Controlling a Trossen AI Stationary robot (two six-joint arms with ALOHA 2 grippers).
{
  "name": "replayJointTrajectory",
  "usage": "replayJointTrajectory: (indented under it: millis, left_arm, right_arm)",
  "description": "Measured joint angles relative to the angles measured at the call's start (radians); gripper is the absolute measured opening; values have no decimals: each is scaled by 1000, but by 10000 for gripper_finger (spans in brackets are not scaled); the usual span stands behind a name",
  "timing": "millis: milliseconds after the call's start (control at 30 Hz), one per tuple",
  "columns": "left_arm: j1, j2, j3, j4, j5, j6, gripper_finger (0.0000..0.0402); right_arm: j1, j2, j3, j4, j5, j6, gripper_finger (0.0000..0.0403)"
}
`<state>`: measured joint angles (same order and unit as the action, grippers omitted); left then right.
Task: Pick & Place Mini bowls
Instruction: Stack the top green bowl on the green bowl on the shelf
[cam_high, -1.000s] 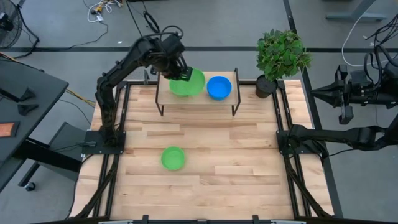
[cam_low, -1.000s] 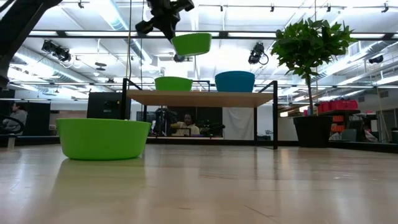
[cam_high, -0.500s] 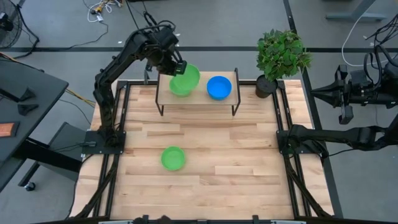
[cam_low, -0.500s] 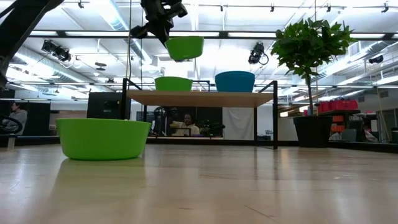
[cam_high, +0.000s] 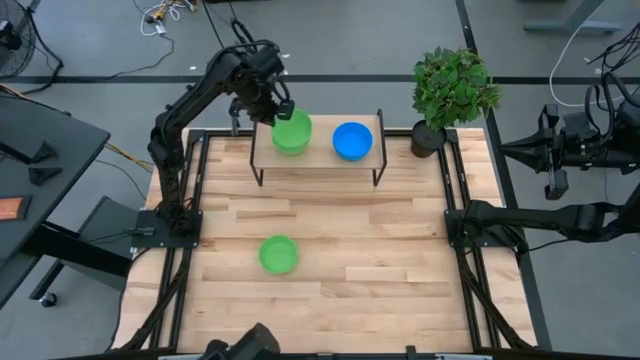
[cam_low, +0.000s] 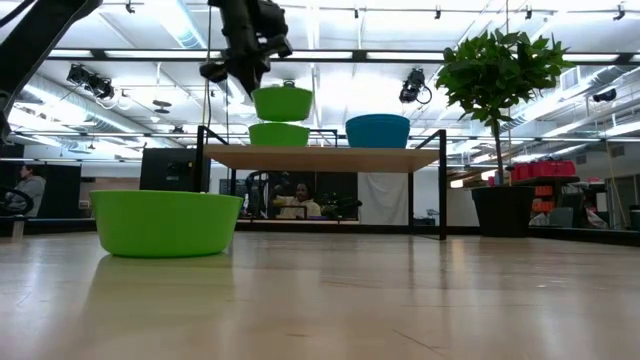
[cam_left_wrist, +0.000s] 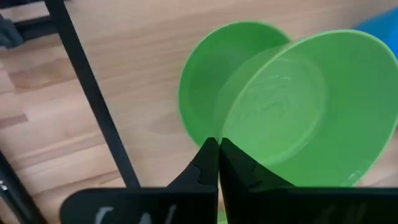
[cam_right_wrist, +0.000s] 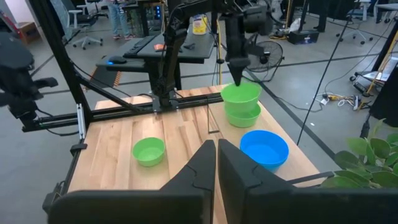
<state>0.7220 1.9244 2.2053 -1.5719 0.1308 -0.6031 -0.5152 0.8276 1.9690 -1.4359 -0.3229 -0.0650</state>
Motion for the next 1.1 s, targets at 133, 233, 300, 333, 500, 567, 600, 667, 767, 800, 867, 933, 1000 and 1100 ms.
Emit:
replayJointTrajectory:
  millis: [133, 233, 300, 333, 500, 567, 600, 667, 767, 800, 867, 933, 1000, 1100]
  left_arm:
    - [12, 0, -43, 0, -1, 13, 1]
    - [21, 0, -61, 1, -7, 14, 1]
    - [26, 0, -67, 1, -21, 14, 2]
    - [29, 0, -68, 1, -22, 17, 2]
    - [35, 0, -68, 14, -21, 25, 3]
    - [36, 0, -68, 24, -6, 35, 3]
    - [39, 0, -68, 28, 9, 37, 3]
    - [44, 0, -68, 33, 27, 38, 3]
    - [51, 0, -68, 36, 27, 39, 3]
    - [51, 0, -68, 36, 27, 39, 3]
    - [54, 0, -68, 36, 28, 40, 3]
    - [56, 2, -68, 36, 31, 40, 3]
    - [56, 10, -68, 35, 36, 40, 3]
    - [55, 25, -68, 36, 39, 40, 3]
  right_arm:
    - [0, 0, 0, 0, 0, 0, 23]
    - [0, 0, 0, 0, 0, 0, 23]
    - [0, 0, 0, 0, 0, 0, 23]
    - [0, 0, 0, 0, 0, 0, 23]
    - [0, 0, 0, 0, 0, 0, 23]
    - [0, 0, 0, 0, 0, 0, 23]
    - [0, 0, 0, 0, 0, 0, 23]
    - [0, 0, 0, 0, 0, 0, 23]
    - [0, 0, 0, 0, 0, 0, 23]
    - [0, 0, 0, 0, 0, 0, 23]
    - [0, 0, 0, 0, 0, 0, 23]
    - [0, 0, 0, 0, 0, 0, 23]
    - [0, 0, 0, 0, 0, 0, 23]
    - [0, 0, 0, 0, 0, 0, 23]
